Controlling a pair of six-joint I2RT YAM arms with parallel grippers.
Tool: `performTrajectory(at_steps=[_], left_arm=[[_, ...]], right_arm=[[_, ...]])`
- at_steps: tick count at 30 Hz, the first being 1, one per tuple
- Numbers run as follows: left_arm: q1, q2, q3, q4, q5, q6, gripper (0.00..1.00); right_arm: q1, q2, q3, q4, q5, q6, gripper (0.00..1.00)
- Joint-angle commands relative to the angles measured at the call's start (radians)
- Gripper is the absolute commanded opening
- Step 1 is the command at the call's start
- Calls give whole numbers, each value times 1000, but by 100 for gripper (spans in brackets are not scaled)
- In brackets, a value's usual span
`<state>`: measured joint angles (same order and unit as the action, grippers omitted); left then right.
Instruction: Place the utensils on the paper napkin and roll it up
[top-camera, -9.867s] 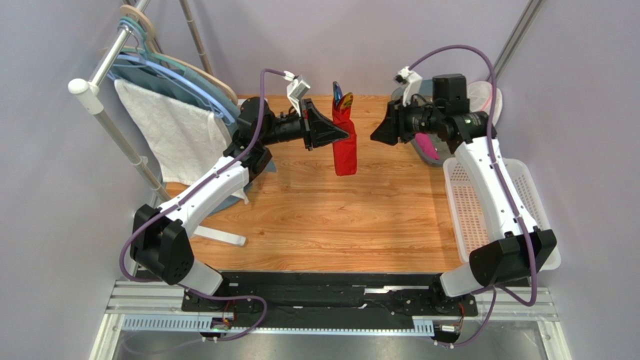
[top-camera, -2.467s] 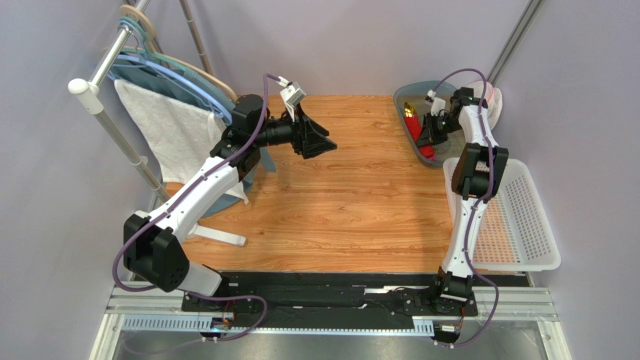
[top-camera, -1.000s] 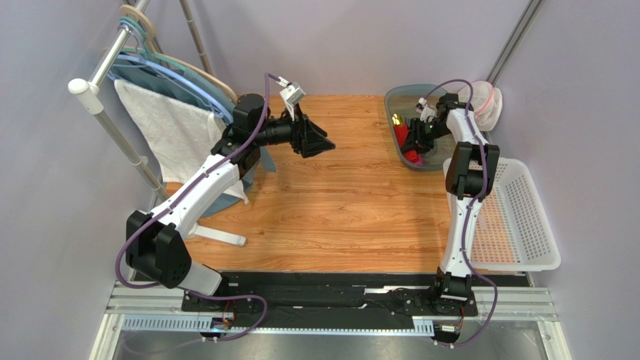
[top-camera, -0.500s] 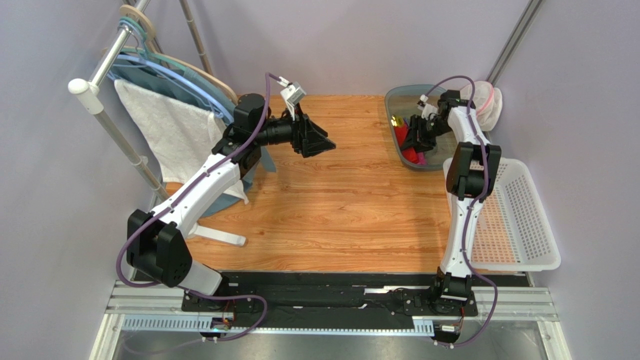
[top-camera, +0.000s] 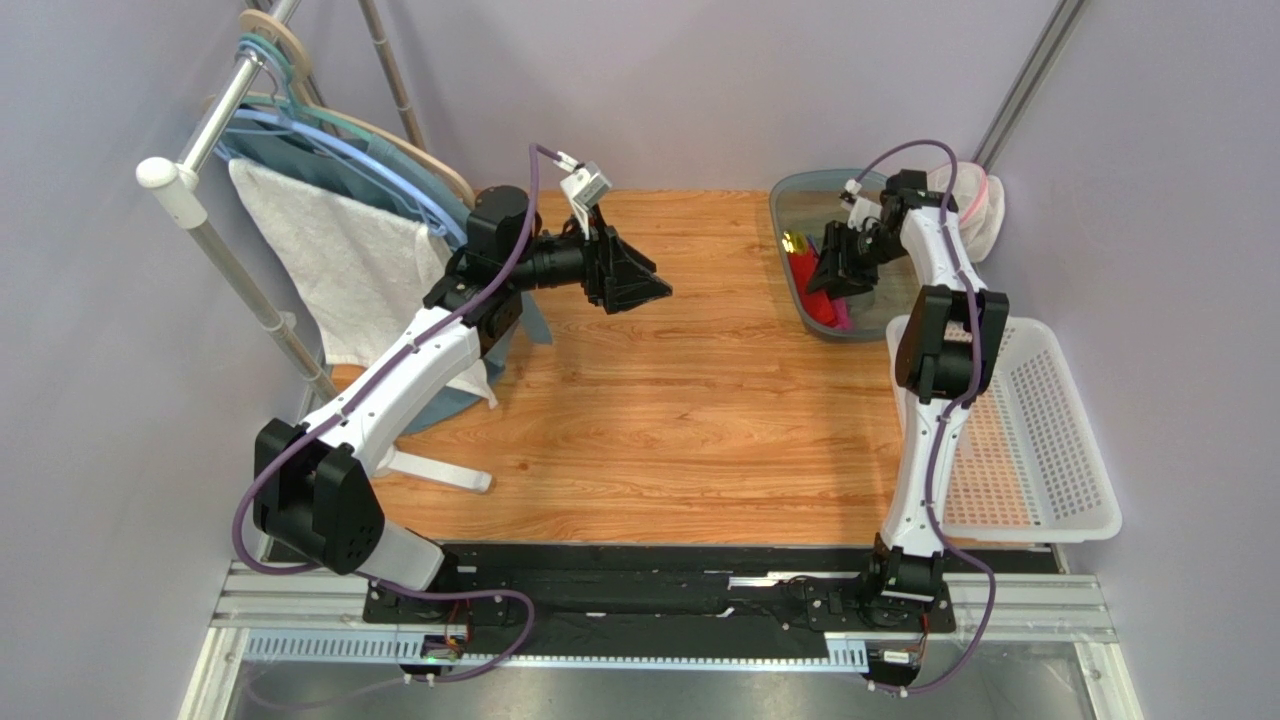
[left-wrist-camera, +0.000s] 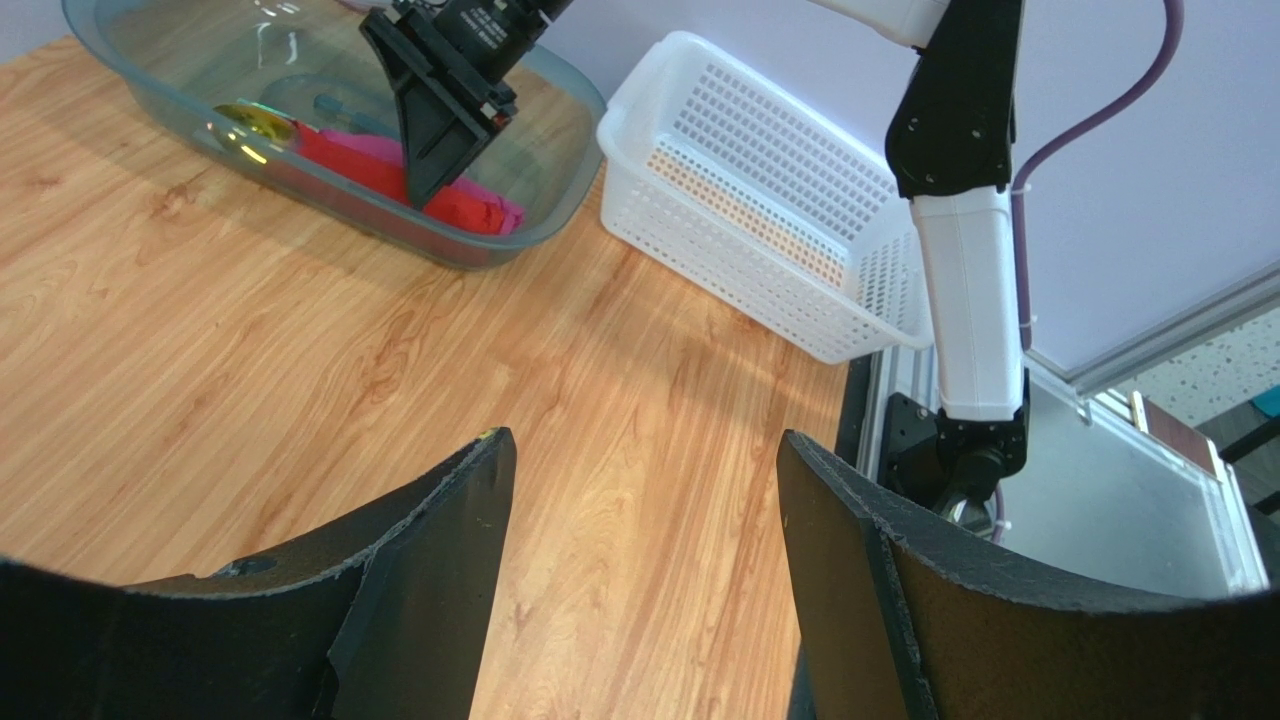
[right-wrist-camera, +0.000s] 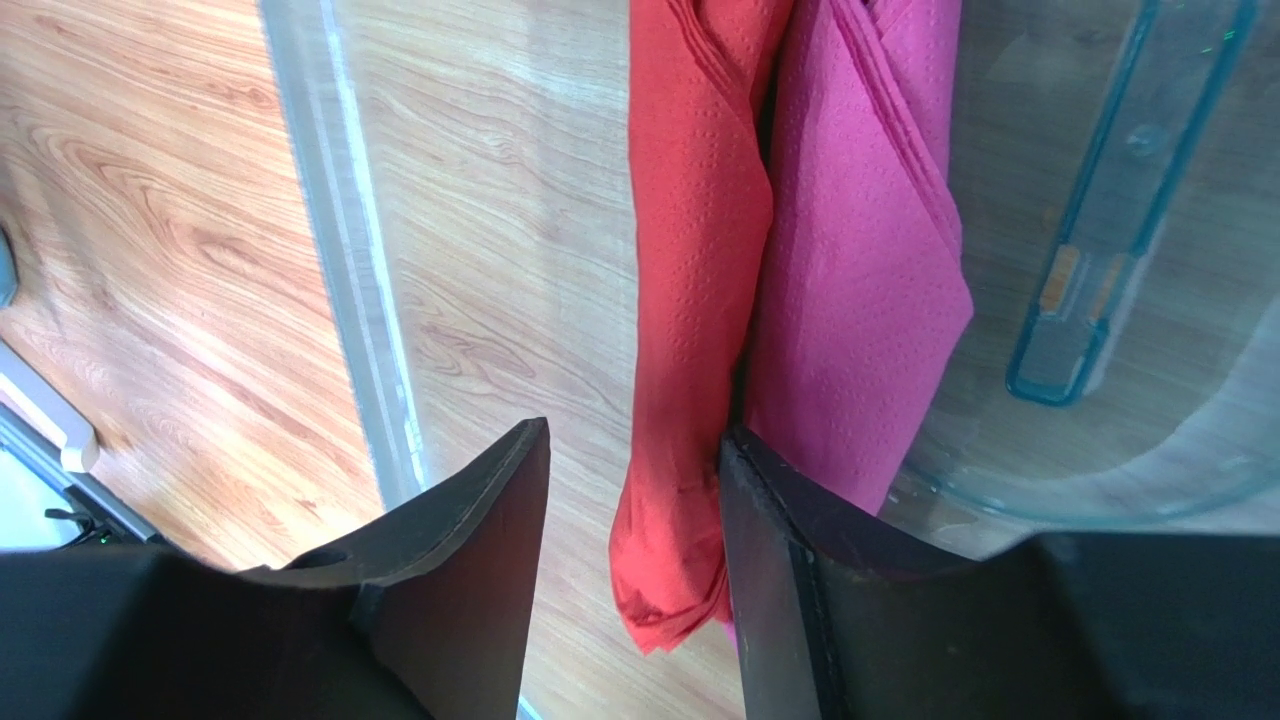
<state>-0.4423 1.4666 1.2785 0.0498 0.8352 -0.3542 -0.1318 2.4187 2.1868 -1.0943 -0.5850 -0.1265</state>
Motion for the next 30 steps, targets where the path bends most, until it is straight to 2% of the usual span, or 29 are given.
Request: performTrajectory(at_steps=[1,3,15,22,30], left_arm=[[13,-2,32,53,18,-6,73],[13,-2,30,56,21,-9,73],[20,-5,21,71,28,-25,73],[25,-6,18,67,30,-23,73],[27,-2,18,70,28,-25,73]], right_arm=[[1,-89,15,22,20,-2,48],[0,-92,10,24,31,-2,43],[-2,-64,-6,37,80,-10,30],[-5,-46,-10,47,125,-25,15],[-17,-23,-21,51,169,-53,12]])
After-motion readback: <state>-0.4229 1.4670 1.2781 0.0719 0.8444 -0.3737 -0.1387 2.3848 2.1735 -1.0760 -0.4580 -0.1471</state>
